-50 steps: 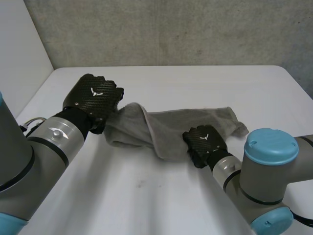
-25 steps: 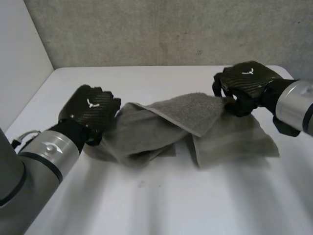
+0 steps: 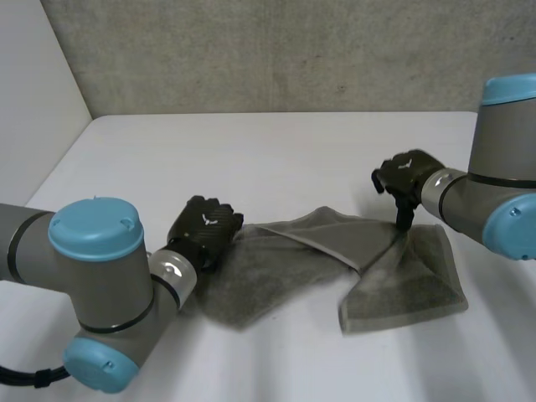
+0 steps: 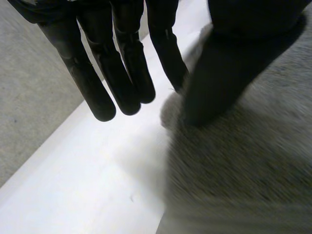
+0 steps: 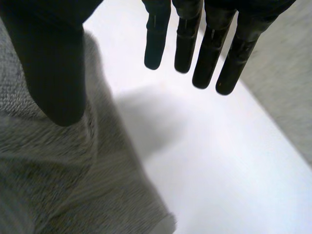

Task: Fold the towel.

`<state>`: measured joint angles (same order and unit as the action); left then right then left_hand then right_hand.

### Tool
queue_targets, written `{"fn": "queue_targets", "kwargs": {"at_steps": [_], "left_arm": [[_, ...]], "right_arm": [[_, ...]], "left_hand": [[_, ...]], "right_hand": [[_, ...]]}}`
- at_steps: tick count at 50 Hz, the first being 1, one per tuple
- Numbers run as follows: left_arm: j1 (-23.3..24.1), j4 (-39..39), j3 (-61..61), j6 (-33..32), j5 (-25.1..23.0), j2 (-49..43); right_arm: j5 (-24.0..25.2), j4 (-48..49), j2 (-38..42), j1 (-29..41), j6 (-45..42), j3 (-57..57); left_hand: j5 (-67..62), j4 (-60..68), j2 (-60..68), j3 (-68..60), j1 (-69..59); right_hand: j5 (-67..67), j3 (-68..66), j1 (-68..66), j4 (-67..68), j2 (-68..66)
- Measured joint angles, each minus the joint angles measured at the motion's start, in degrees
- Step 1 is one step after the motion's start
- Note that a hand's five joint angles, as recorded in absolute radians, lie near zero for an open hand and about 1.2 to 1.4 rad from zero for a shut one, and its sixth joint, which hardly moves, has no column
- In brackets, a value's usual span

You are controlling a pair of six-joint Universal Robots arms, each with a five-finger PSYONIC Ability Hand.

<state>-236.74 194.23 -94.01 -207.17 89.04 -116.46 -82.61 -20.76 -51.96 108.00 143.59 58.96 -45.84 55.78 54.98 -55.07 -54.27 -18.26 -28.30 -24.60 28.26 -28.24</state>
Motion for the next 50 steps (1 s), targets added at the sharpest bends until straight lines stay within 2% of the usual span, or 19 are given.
{"fn": "queue_targets", "kwargs": {"at_steps": [1,2,3,6,16,22,31,34,45,48,50], "left_arm": [[-0.13,0.17,0.50,-0.02,-0.01,-0.22],[-0.28,0.30,0.93,-0.04,-0.03,-0.27],[-0.50,0.41,1.32,-0.04,-0.05,-0.12],[-1.03,0.48,1.73,-0.03,-0.10,0.60],[-3.22,1.97,1.83,0.12,-0.38,4.51],[-4.24,3.60,2.67,0.01,-0.66,4.17],[-5.72,4.67,5.59,0.40,-0.69,0.04],[-6.22,4.60,5.68,0.95,-0.68,-0.68],[-6.67,4.30,4.29,2.08,-0.77,-0.68],[-6.66,4.28,4.00,2.09,-0.79,-0.57],[-6.65,4.26,3.91,2.08,-0.80,-0.54]], "right_arm": [[-0.17,1.15,-1.27,0.11,0.68,1.15],[-0.30,2.51,-3.12,0.20,1.68,2.81],[-0.33,3.95,-5.40,0.27,3.01,5.02],[-0.19,6.61,-9.97,0.35,6.02,10.00],[1.68,17.14,-26.90,1.01,17.91,35.08],[2.60,23.54,-32.68,3.52,22.84,47.03],[3.10,30.61,-31.63,9.72,24.02,54.98],[2.99,31.42,-28.92,11.02,21.37,55.29],[2.04,32.98,-23.93,10.83,12.49,55.13],[1.86,34.65,-22.57,10.65,11.63,55.13],[1.73,36.11,-21.86,10.57,11.40,55.18]], "left_hand": [[0.00,0.00,0.00,0.00,0.00],[9.80,-9.69,-8.88,8.91,8.64],[13.27,-13.24,-12.87,12.90,11.93],[18.96,-18.86,-18.00,18.10,17.44],[24.87,-24.72,-23.86,23.84,23.02],[25.21,-25.05,-24.17,24.22,23.27],[25.69,-25.43,-24.62,24.49,23.69],[25.78,-25.56,-24.68,24.75,23.80],[25.88,-25.68,-24.80,24.75,23.86],[25.87,-25.69,-24.81,24.75,24.03],[25.87,-25.68,-24.82,24.75,24.03]], "right_hand": [[1.79,1.78,1.21,-1.84,1.62],[2.39,2.42,1.58,-2.40,2.18],[3.76,3.44,2.61,-3.64,3.19],[6.03,5.32,4.41,-5.82,4.93],[8.51,7.19,6.19,-7.85,5.75],[8.65,7.21,6.22,-7.86,5.75],[4.88,5.23,4.28,-5.15,4.45],[0.33,-0.54,-0.13,0.76,-0.63],[-2.62,-3.76,-2.64,3.63,-3.79],[-6.63,-8.33,-6.56,8.07,-8.31],[-17.56,-19.14,-16.72,19.17,-20.38]]}}
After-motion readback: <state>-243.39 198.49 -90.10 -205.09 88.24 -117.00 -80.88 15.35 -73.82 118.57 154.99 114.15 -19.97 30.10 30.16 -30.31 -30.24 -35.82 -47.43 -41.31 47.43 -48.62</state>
